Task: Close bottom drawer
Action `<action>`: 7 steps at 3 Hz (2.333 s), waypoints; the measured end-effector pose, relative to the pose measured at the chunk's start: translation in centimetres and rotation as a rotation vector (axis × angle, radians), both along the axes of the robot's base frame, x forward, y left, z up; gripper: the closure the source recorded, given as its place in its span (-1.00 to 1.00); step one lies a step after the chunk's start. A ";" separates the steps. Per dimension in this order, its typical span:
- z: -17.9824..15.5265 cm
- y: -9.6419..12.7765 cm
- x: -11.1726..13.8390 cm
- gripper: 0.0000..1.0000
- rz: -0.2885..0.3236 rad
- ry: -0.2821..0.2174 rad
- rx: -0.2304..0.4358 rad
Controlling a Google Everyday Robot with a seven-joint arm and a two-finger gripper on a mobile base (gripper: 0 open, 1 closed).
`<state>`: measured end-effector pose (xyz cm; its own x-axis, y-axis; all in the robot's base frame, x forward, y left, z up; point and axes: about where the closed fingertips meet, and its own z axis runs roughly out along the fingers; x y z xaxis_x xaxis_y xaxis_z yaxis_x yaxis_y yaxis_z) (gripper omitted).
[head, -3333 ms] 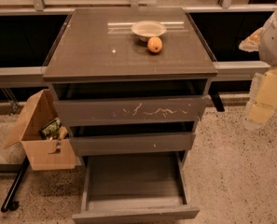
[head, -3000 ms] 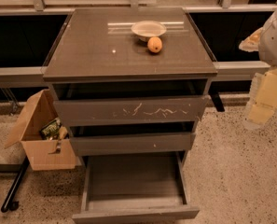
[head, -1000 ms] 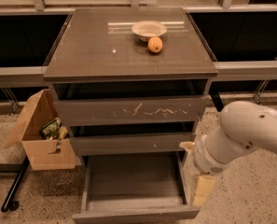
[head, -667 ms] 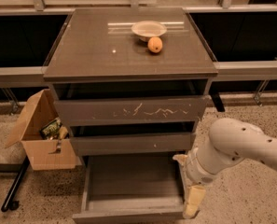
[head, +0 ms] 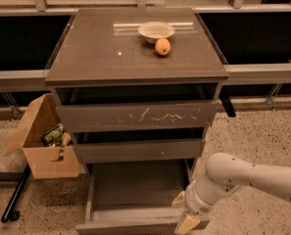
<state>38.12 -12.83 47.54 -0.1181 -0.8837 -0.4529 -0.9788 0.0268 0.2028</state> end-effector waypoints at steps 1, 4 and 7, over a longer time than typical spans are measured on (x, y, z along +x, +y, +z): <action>-1.6 0.4 -0.7 0.28 -0.002 0.030 0.013; -6.8 -0.1 0.9 1.00 0.009 -0.015 0.014; -25.1 0.9 -0.7 1.00 0.012 0.025 0.140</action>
Offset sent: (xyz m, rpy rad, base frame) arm -0.0071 0.0035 -0.0160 0.0125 0.0302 -0.0017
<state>37.39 -11.88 22.46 -0.1203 -0.8134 -0.5691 -0.9735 -0.0156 0.2282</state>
